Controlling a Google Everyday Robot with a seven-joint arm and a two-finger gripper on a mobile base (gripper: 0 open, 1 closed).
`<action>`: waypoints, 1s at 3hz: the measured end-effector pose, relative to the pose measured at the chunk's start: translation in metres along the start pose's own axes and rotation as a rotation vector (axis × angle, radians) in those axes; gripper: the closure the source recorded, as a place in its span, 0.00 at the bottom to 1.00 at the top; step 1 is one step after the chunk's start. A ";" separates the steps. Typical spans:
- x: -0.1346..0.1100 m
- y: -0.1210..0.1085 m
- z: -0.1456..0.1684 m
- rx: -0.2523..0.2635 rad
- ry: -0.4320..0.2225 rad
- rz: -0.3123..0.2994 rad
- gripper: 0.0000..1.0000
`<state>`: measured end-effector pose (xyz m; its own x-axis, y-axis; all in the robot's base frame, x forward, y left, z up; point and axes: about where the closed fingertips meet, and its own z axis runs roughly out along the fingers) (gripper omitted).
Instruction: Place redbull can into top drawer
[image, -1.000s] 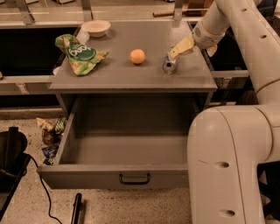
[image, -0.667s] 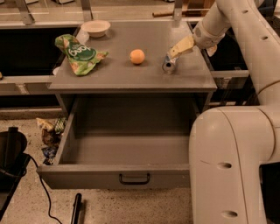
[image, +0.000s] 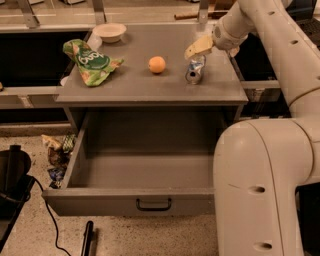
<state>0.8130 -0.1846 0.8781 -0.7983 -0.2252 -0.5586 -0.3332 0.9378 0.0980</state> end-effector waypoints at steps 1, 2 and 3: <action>0.003 0.001 0.016 0.030 0.017 -0.001 0.00; 0.013 0.005 0.030 0.018 0.038 0.009 0.00; 0.016 0.010 0.042 0.018 0.050 0.001 0.18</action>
Offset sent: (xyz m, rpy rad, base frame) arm -0.0111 0.0151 -0.0486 -0.0109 0.0514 -0.0195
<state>0.8182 -0.1680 0.8352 -0.8225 -0.2371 -0.5171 -0.3239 0.9424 0.0830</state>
